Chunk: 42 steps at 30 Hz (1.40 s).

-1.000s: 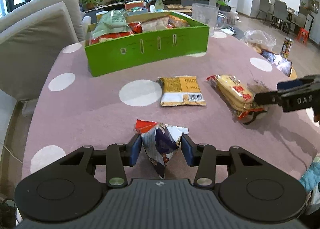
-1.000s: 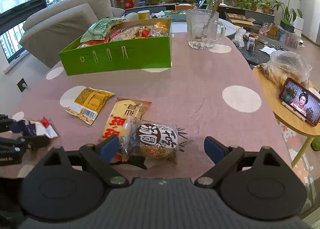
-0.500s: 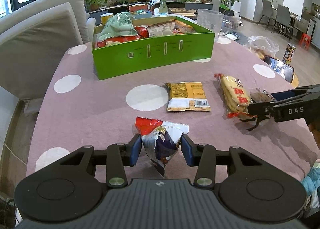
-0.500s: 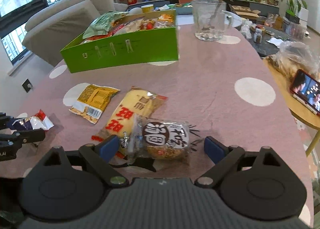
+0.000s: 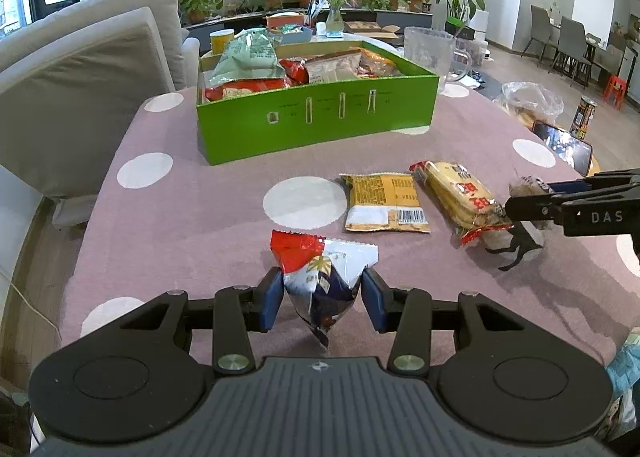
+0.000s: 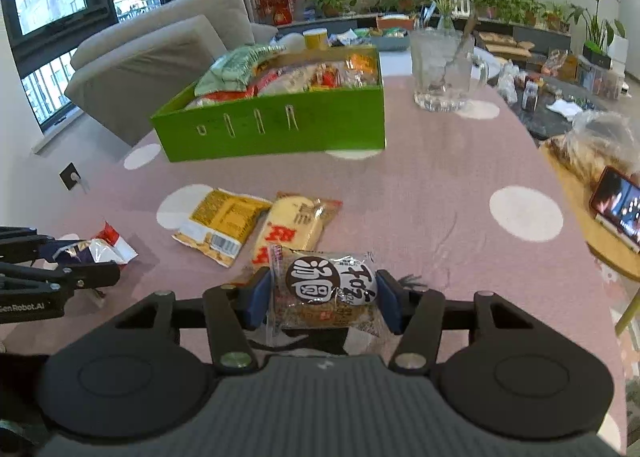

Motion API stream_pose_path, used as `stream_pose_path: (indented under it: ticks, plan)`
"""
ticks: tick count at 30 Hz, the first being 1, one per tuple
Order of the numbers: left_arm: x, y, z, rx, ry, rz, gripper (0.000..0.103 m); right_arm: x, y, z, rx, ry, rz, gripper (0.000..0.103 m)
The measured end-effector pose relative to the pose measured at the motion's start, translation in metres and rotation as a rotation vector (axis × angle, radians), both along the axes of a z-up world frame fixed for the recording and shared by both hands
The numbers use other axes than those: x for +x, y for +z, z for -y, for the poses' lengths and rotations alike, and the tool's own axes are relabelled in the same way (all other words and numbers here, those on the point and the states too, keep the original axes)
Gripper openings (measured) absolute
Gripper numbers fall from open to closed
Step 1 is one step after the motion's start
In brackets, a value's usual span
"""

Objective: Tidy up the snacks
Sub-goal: 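Carry both held packets up over the green box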

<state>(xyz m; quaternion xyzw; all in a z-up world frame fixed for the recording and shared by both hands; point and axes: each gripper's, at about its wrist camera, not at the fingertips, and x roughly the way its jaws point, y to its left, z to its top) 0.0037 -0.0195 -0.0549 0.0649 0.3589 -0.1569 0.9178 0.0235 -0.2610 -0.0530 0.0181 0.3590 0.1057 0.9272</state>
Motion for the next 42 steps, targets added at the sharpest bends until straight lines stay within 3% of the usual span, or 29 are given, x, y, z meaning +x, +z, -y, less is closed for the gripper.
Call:
stream_pose_path:
  ticks: [22, 32, 42]
  plan:
    - [0.000, 0.053, 0.012, -0.028, -0.013, 0.127, 0.039, 0.011, 0.052, -0.019, 0.057, 0.015, 0.125, 0.069]
    - [0.025, 0.073, 0.028, -0.047, -0.036, 0.173, 0.039, 0.031, 0.072, -0.024, 0.081, 0.013, 0.184, 0.070]
    - [0.075, 0.079, 0.039, -0.045, -0.037, 0.177, 0.039, 0.077, 0.078, -0.012, 0.115, -0.041, 0.191, 0.070]
